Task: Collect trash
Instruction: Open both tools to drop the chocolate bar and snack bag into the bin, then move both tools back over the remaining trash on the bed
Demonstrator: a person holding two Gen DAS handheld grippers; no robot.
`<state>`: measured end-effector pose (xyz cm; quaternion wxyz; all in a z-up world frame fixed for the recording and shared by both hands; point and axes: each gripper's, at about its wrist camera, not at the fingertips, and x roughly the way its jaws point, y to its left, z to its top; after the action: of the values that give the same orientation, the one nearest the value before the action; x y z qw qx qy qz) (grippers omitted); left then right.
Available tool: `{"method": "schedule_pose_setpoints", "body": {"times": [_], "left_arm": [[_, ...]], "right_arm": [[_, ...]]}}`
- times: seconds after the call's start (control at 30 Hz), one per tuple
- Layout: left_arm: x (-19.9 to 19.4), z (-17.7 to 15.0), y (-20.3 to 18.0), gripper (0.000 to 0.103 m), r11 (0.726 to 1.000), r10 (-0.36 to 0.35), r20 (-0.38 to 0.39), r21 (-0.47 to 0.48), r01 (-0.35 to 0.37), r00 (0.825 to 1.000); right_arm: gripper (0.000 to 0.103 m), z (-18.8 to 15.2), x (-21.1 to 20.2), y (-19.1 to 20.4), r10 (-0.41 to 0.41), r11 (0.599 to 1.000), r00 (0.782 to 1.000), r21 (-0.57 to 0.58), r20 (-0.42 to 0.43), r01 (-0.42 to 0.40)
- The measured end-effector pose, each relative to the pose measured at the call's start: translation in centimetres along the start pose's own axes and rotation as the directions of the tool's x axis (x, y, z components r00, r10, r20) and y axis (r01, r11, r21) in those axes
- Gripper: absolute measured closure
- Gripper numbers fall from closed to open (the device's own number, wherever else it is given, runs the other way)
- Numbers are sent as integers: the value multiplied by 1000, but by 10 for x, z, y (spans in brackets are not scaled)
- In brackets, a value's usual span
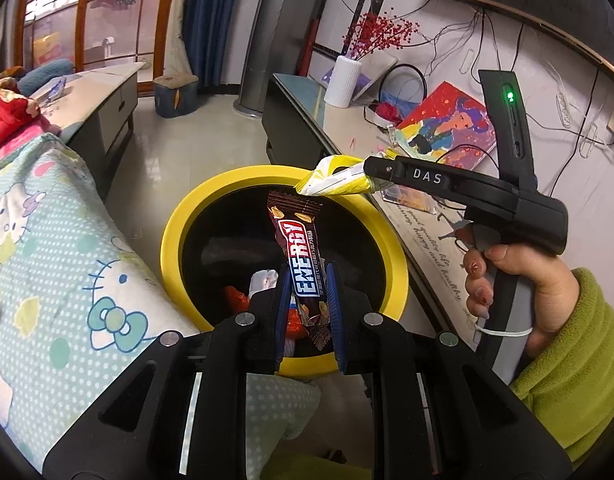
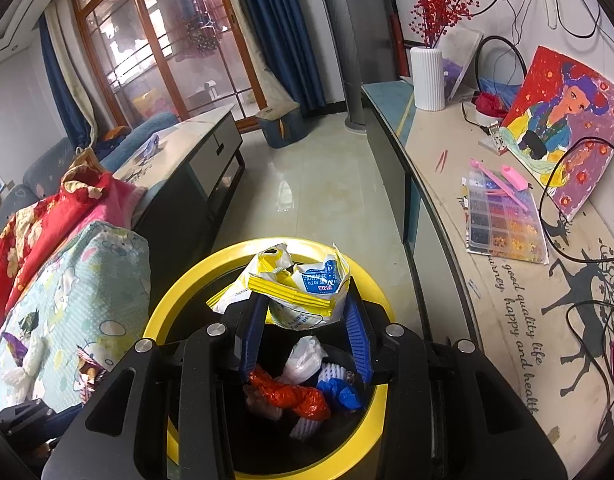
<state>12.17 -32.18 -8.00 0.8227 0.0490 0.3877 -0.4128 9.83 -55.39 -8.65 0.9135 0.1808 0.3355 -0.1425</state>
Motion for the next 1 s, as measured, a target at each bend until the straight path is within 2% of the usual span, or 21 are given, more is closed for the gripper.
{"method": "schedule_pose_setpoints", "body": {"times": [0.07, 0.13, 0.17, 0.27, 0.3, 0.33, 0.43, 1.0], "left_arm": [[0, 2, 3, 87, 1000, -3, 9, -10, 3, 1000], [-2, 5, 5, 63, 1000, -11, 22, -25, 12, 1000], [-4, 5, 6, 56, 1000, -5, 31, -25, 6, 1000], [-9, 4, 7, 42, 1000, 12, 45, -21, -11, 999], [-11, 4, 7, 30, 1000, 15, 50, -22, -14, 999], [-13, 3, 8, 22, 1000, 16, 58, -24, -15, 998], [-21, 1, 10, 12, 999, 40, 75, -21, -39, 996], [-66, -7, 32, 11, 987, 151, 162, -85, -139, 975]], "right_arm": [[62, 0, 1, -1, 8, 1000, 1000, 2, -5, -8], [52, 0, 1, -1, 7, 1000, 1000, 3, -3, -7], [49, 0, 1, 0, 7, 1000, 1000, 1, -1, -7], [48, -1, 2, 3, 6, 1000, 1000, -2, -2, -6], [48, -1, 1, 2, 6, 1000, 1000, -3, -1, -6], [47, -1, 1, 3, 7, 1000, 1000, -4, 0, -7], [45, -1, -1, 7, 6, 1000, 1000, -12, 4, -6], [43, 2, -14, 34, 36, 998, 999, -61, 30, -35]]}}
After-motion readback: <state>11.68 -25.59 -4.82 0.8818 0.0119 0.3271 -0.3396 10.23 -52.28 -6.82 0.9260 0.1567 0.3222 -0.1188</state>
